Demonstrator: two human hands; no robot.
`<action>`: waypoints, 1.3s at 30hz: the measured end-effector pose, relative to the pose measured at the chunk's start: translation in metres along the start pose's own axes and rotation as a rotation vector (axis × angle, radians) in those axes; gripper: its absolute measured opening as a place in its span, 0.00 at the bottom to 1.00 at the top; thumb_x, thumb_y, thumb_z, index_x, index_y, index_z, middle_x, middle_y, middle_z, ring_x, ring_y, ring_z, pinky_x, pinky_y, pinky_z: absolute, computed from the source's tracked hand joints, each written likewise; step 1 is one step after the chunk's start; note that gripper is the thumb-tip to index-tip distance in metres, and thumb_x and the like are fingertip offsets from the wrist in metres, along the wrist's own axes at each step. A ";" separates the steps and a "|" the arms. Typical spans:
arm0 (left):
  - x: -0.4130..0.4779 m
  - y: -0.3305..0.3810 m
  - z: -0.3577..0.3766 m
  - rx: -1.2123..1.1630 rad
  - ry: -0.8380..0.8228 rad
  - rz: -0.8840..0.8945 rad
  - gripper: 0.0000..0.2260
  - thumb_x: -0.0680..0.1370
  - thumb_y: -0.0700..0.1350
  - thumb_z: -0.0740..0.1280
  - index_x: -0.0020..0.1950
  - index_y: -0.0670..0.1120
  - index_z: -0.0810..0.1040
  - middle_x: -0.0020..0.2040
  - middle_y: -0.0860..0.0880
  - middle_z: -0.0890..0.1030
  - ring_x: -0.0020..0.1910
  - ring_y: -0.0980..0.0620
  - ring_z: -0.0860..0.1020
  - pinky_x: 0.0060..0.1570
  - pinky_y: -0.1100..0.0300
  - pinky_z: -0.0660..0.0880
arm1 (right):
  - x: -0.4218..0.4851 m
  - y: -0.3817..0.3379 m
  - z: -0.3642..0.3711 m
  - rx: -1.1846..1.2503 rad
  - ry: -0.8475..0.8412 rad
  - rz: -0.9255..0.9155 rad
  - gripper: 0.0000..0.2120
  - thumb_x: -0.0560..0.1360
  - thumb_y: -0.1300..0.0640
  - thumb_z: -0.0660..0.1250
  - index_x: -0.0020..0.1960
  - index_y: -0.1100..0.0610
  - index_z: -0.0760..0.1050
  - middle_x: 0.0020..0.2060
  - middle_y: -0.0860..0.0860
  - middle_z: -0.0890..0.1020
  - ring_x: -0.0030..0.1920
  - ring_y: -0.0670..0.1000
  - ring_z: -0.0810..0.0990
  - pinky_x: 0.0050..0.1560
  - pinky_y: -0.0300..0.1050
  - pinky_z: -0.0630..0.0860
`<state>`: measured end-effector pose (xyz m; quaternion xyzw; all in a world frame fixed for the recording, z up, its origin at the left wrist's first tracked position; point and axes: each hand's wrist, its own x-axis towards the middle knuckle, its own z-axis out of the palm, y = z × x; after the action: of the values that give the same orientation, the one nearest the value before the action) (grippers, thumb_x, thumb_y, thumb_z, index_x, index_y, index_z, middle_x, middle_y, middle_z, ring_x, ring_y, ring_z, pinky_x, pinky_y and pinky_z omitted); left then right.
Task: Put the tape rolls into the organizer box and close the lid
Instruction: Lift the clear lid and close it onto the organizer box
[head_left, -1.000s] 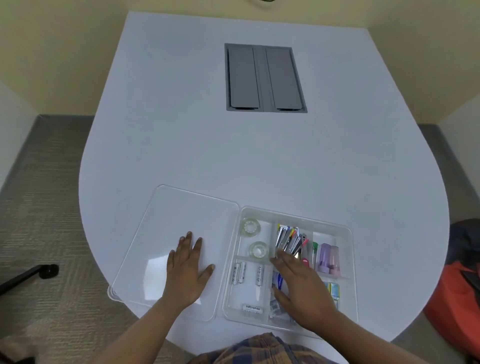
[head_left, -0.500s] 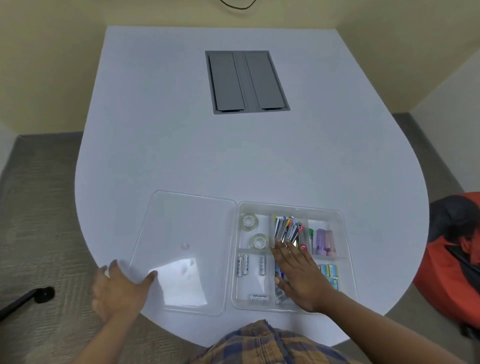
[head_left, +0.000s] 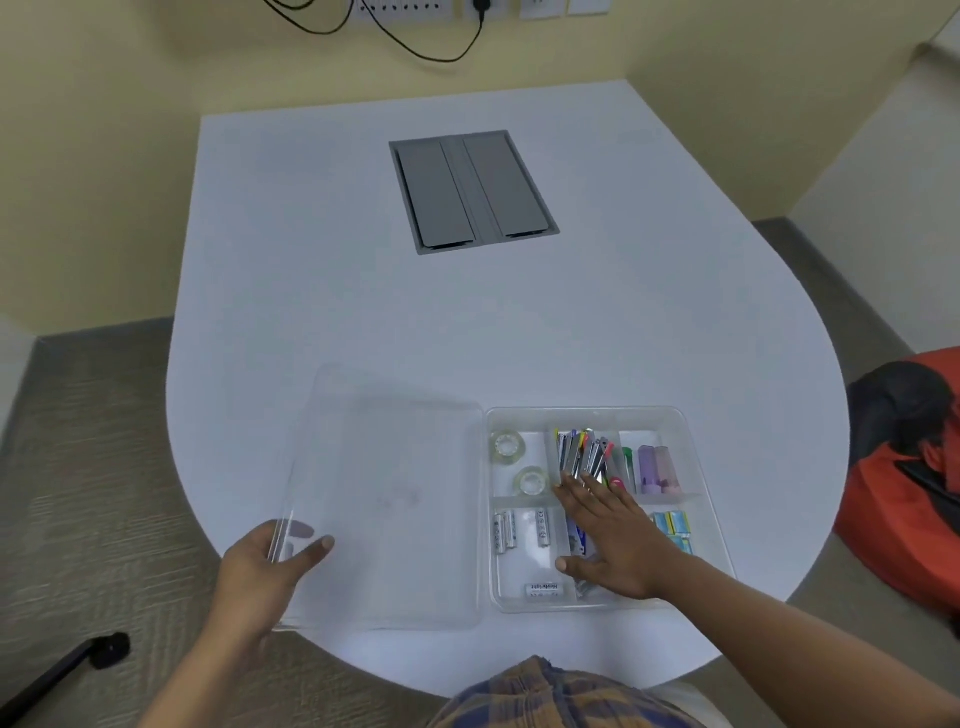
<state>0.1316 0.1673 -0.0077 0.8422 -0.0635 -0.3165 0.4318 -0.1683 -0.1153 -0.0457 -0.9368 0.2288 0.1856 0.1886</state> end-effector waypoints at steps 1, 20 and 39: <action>-0.006 0.010 -0.003 -0.011 0.018 0.040 0.08 0.67 0.48 0.78 0.42 0.53 0.82 0.42 0.49 0.82 0.44 0.48 0.78 0.42 0.54 0.74 | 0.000 -0.002 -0.002 0.046 0.005 0.016 0.44 0.72 0.26 0.50 0.77 0.45 0.35 0.77 0.44 0.38 0.77 0.47 0.36 0.76 0.53 0.36; -0.126 0.128 0.091 0.629 0.223 1.213 0.09 0.76 0.42 0.62 0.46 0.45 0.83 0.35 0.50 0.76 0.31 0.49 0.74 0.27 0.55 0.70 | -0.051 0.054 -0.126 1.680 0.203 0.277 0.21 0.73 0.45 0.64 0.59 0.59 0.79 0.55 0.54 0.85 0.54 0.56 0.84 0.51 0.50 0.80; -0.114 0.088 0.164 0.514 -0.041 0.598 0.39 0.71 0.65 0.68 0.76 0.55 0.56 0.74 0.58 0.64 0.69 0.58 0.67 0.66 0.56 0.68 | -0.119 0.134 -0.068 1.855 0.175 0.379 0.22 0.69 0.64 0.70 0.63 0.56 0.76 0.57 0.56 0.83 0.41 0.56 0.86 0.31 0.42 0.83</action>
<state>-0.0405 0.0431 0.0446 0.8606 -0.3921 -0.1673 0.2785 -0.3159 -0.2121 0.0283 -0.3714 0.4462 -0.1134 0.8063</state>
